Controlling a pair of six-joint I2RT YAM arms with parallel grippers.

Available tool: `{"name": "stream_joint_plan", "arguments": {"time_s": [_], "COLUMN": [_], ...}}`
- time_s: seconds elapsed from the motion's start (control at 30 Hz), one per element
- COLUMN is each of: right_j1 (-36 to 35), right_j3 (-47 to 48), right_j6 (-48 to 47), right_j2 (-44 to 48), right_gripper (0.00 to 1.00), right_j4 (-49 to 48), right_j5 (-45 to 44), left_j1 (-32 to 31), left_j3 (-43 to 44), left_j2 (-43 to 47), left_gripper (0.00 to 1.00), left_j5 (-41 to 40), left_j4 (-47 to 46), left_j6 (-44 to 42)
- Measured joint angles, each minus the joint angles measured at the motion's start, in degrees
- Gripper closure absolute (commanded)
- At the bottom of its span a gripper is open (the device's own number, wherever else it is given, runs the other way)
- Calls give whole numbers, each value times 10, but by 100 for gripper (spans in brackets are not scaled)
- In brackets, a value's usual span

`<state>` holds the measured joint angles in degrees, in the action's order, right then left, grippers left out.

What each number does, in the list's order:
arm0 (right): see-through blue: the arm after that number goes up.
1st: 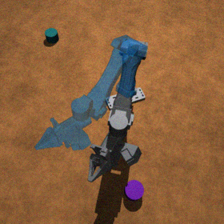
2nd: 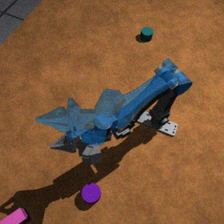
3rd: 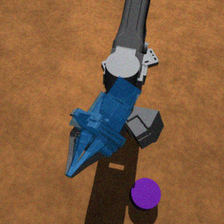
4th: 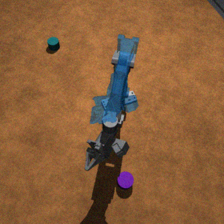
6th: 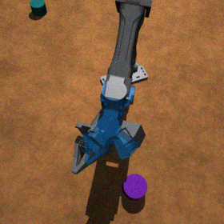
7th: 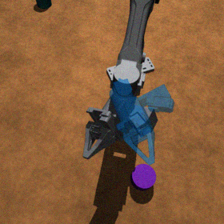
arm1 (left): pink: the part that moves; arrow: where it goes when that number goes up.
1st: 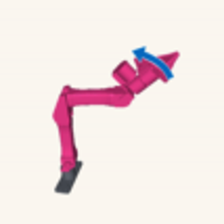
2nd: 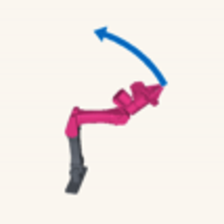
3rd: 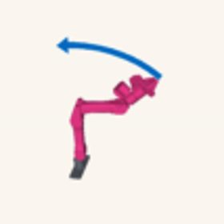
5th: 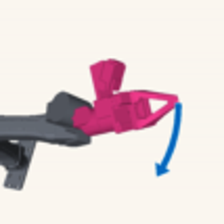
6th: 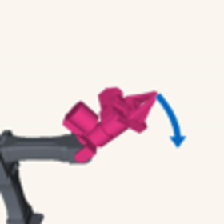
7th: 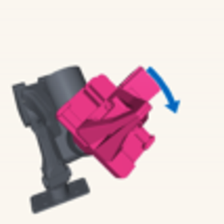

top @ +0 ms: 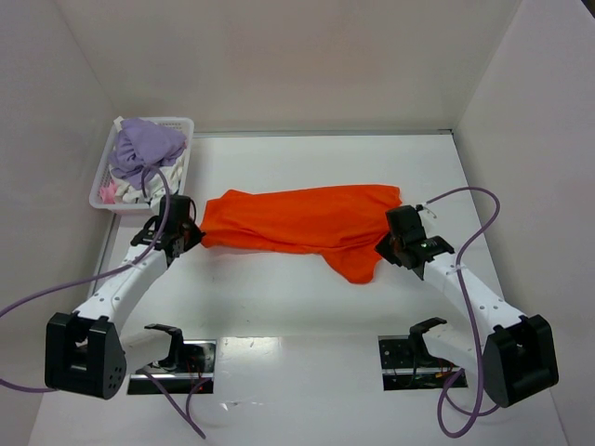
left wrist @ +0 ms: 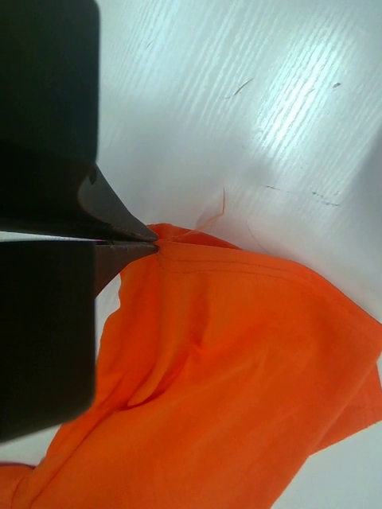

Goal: Fold and stack the t-shirts
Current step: Flatten out the tshirt

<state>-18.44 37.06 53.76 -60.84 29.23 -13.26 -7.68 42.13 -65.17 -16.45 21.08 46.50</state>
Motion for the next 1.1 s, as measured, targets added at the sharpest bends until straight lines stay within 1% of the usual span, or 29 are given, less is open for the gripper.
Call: {"name": "stream_joint_plan", "arguments": {"time_s": [0.1,0.17,0.23,0.27,0.3,0.37,0.43,0.5,0.53,0.57,0.8,0.93,1.0,1.07,1.1], "right_j1": [1,1,1,1,1,1,1,1,1,1,1,1,1,1,1], "right_j3": [-2,-7,-11,-11,-11,-15,-26,-39,-45,-49,-57,-57,-54,-44,-38], "right_j6": [0,0,0,0,1,4,5,7,7,8,9,9,8,7,8], "right_j2": [1,5,9,9,9,10,10,10,10,10,7,-15,-31,-50,-59], "right_gripper": [87,84,77,70,55,40,27,22,16,0,0,1,8,11,11], "right_j4": [0,0,0,0,0,-3,-6,-6,-5,-5,-11,-24,-24,-22,-22], "right_j5": [0,1,3,5,8,16,26,36,40,43,57,51,40,27,20], "left_j1": [0,0,0,0,0,0,0,0,0,0,0,0,0,0,0], "left_j3": [-8,-14,-17,-18,-18,-20,-20,-20,-20,-20,-20,-20,-20,-20,-20], "left_j2": [-5,-10,-16,-21,-26,-32,-35,-36,-37,-37,-41,-41,-41,-41,-41], "left_gripper": [100,100,100,100,100,100,100,100,100,100,100,100,100,100,100], "left_j5": [11,19,25,28,31,33,35,37,37,39,43,44,44,44,44], "left_j4": [-1,-1,-1,-2,-2,-2,-2,-3,-5,-6,-18,-19,-19,-19,-19], "left_j6": [3,3,3,3,3,3,3,3,3,3,3,3,3,3,3]}}
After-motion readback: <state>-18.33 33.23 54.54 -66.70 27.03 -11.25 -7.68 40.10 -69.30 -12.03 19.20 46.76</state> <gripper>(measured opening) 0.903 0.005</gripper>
